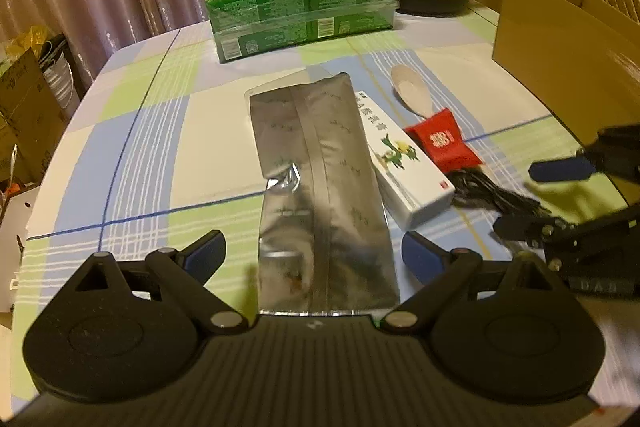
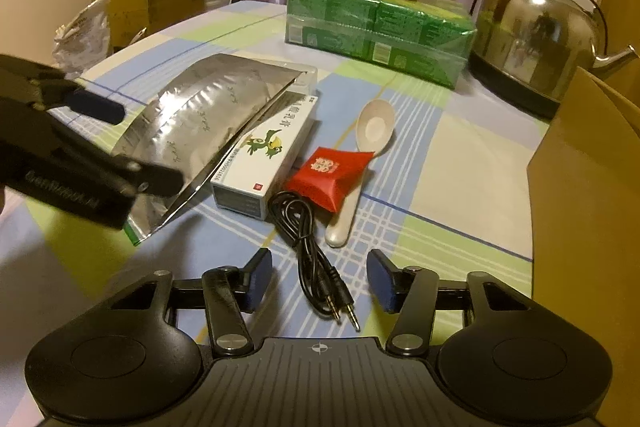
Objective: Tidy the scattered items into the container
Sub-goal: 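Grasp the silver foil bag with the left tool while the right tool grasps the black cable, then lift the foil bag and cable and carry both toward the cardboard box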
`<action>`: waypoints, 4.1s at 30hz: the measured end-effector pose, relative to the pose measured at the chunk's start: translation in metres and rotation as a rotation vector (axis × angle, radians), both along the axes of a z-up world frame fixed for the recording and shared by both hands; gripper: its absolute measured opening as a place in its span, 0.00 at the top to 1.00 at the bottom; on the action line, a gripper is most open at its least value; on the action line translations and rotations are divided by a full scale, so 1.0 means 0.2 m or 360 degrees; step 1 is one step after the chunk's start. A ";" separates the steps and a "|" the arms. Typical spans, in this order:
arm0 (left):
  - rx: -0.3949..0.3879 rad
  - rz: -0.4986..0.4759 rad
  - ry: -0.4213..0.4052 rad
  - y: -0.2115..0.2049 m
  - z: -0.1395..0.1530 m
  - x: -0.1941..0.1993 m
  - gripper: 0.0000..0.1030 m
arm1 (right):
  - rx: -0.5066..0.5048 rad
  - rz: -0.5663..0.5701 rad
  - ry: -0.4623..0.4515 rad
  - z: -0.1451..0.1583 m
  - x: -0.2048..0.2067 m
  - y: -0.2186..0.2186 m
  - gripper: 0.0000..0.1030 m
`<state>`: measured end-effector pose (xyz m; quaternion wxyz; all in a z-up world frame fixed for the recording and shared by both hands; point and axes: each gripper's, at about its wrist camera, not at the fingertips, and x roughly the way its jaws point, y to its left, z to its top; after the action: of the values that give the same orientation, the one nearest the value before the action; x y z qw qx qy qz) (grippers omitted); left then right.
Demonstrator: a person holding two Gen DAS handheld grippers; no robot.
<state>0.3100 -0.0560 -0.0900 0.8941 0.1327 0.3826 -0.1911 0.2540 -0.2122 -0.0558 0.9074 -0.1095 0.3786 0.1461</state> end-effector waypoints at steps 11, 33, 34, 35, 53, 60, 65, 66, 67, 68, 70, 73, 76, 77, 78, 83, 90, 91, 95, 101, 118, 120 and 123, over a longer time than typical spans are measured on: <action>-0.0002 -0.0022 0.0044 -0.07 -0.01 0.10 0.46 | -0.0043 0.0029 -0.0009 -0.02 0.02 0.02 0.82; -0.0090 -0.0076 0.0259 0.14 0.15 -0.54 0.72 | 0.0106 -0.0042 0.0161 0.07 -0.53 0.03 0.89; -0.0092 -0.0066 0.0280 0.16 0.16 -0.56 0.69 | 0.0109 -0.0048 0.0164 0.07 -0.55 0.03 0.89; -0.0094 -0.0051 0.0300 0.17 0.17 -0.56 0.61 | 0.0111 -0.0050 0.0166 0.07 -0.56 0.03 0.89; -0.0068 -0.0021 0.0854 0.07 0.10 -0.14 0.39 | 0.0145 -0.0091 0.0131 0.06 -0.58 -0.05 0.89; 0.0065 -0.0072 0.0883 0.00 0.00 -0.10 0.48 | 0.0142 -0.0075 0.0135 0.03 -0.55 -0.06 0.89; 0.0114 -0.0162 0.0835 0.00 0.01 -0.13 0.58 | 0.0121 -0.0054 0.0129 0.02 -0.55 -0.05 0.87; 0.0133 -0.0191 0.0819 0.00 0.02 -0.15 0.59 | 0.0116 -0.0053 0.0130 0.02 -0.55 -0.04 0.87; 0.0153 -0.0223 0.0805 0.00 0.02 -0.16 0.61 | 0.0110 -0.0052 0.0129 0.02 -0.55 -0.04 0.84; 0.0171 -0.0253 0.0797 -0.01 0.03 -0.18 0.61 | 0.0100 -0.0051 0.0127 0.02 -0.55 -0.04 0.79; 0.0191 -0.0300 0.0800 -0.01 0.03 -0.21 0.61 | 0.0092 -0.0053 0.0129 0.02 -0.54 -0.03 0.71; 0.0201 -0.0322 0.0791 -0.01 0.03 -0.24 0.61 | 0.0105 -0.0060 0.0153 0.02 -0.53 -0.03 0.70; 0.0197 -0.0318 0.0798 -0.01 0.03 -0.25 0.59 | 0.0105 -0.0057 0.0169 0.02 -0.52 -0.03 0.71; 0.0194 -0.0311 0.0807 -0.01 0.03 -0.24 0.56 | 0.0111 -0.0058 0.0175 0.02 -0.52 -0.03 0.71; 0.0189 -0.0302 0.0817 -0.01 0.02 -0.24 0.56 | 0.0115 -0.0058 0.0178 0.02 -0.52 -0.03 0.71; 0.0181 -0.0281 0.0838 -0.04 -0.01 -0.22 0.53 | 0.0133 -0.0051 0.0190 0.03 -0.52 -0.02 0.72; 0.0248 -0.0367 0.0772 -0.06 0.01 -0.23 0.61 | 0.0155 -0.0047 0.0184 0.04 -0.53 -0.02 0.89; 0.0268 -0.0395 0.0750 -0.06 0.02 -0.24 0.63 | 0.0159 -0.0047 0.0178 0.05 -0.54 -0.02 0.89; 0.0311 -0.0480 0.0729 -0.07 0.03 -0.30 0.64 | 0.0172 -0.0054 0.0156 0.08 -0.57 -0.03 0.89; 0.0307 -0.0497 0.0727 -0.05 0.05 -0.36 0.65 | 0.0198 -0.0086 0.0129 0.15 -0.61 -0.04 0.89; 0.0307 -0.0502 0.0620 -0.04 0.23 -0.47 0.65 | 0.0185 -0.0141 0.0071 0.28 -0.78 -0.07 0.89; 0.0305 -0.0505 0.0611 -0.04 0.25 -0.49 0.65 | 0.0185 -0.0145 0.0060 0.30 -0.80 -0.07 0.89; 0.0295 -0.0506 0.0607 -0.05 0.28 -0.51 0.65 | 0.0188 -0.0146 0.0046 0.34 -0.82 -0.08 0.89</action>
<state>0.2080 -0.0650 -0.0349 0.7487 0.2340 0.5343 -0.3148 0.0892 -0.2272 0.0119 0.9125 -0.0361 0.3868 0.1279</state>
